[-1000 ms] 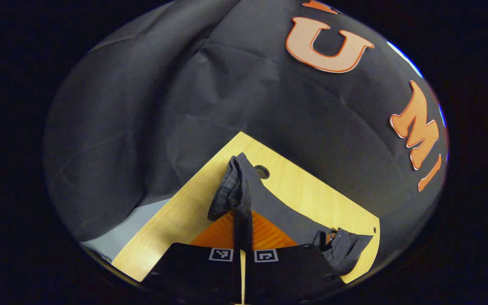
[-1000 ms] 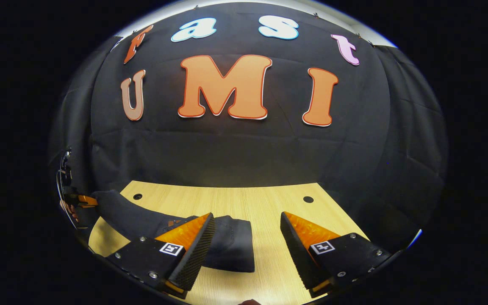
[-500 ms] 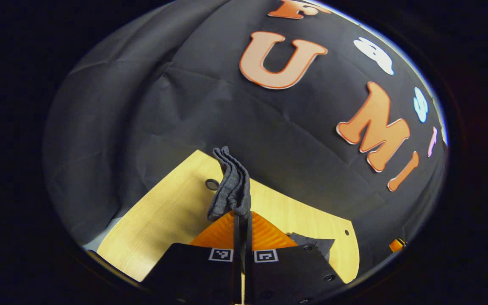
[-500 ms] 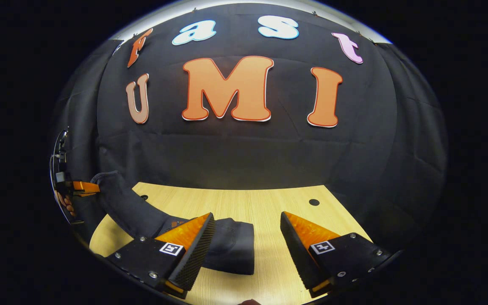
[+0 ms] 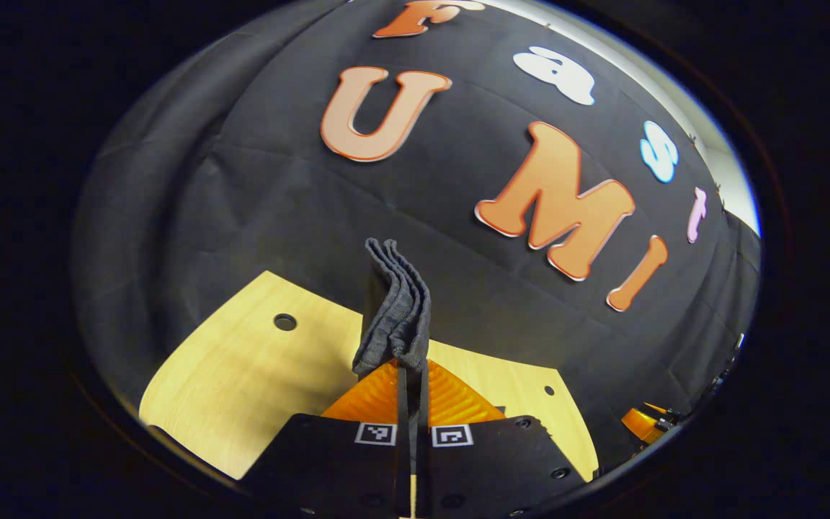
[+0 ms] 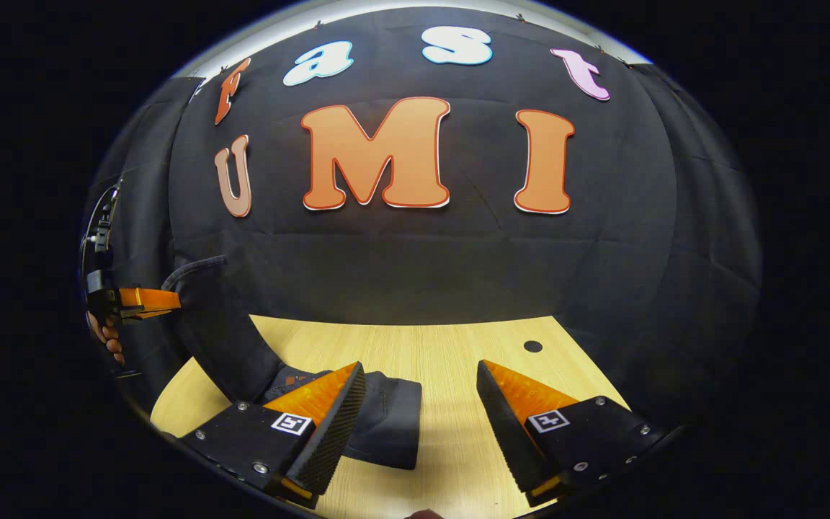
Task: Grasp the waist and the cuffs of the jeans and fold them to make the two legs overlap; first hold the waist and fold one-third of the jeans toward the cuffs, then hold the cuffs and fold the remaining one-third in the same direction to finish folding.
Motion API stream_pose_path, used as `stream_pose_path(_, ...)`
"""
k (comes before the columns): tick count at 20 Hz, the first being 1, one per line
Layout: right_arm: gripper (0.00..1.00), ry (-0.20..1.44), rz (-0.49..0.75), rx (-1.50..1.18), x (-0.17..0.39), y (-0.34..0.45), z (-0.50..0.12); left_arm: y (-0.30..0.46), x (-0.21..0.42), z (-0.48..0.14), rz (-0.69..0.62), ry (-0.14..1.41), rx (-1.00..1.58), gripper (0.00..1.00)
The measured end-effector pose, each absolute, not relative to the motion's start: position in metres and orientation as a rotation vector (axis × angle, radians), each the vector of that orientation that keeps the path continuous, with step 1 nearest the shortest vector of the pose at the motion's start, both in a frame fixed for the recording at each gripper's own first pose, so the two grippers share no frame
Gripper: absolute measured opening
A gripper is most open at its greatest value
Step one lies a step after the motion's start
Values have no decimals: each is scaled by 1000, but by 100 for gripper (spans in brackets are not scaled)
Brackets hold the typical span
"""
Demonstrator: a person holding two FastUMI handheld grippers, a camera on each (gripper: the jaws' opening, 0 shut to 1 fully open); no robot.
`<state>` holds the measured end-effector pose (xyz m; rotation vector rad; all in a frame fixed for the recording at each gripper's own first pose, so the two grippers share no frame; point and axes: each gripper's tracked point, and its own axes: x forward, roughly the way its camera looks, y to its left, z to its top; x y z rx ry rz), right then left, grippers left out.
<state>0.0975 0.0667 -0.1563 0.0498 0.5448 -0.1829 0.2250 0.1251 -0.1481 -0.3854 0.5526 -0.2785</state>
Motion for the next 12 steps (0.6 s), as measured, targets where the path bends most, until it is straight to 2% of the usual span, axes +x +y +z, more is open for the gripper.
stream_pose_path(10, 94, 538, -197, 107, 79, 15, -166, -23, 208, -155, -404, 584, -325, 4)
stream_pose_path(12, 94, 546, -216, 128, 74, 0, -172, -57, 203, -162, -461, 602, -287, 1)
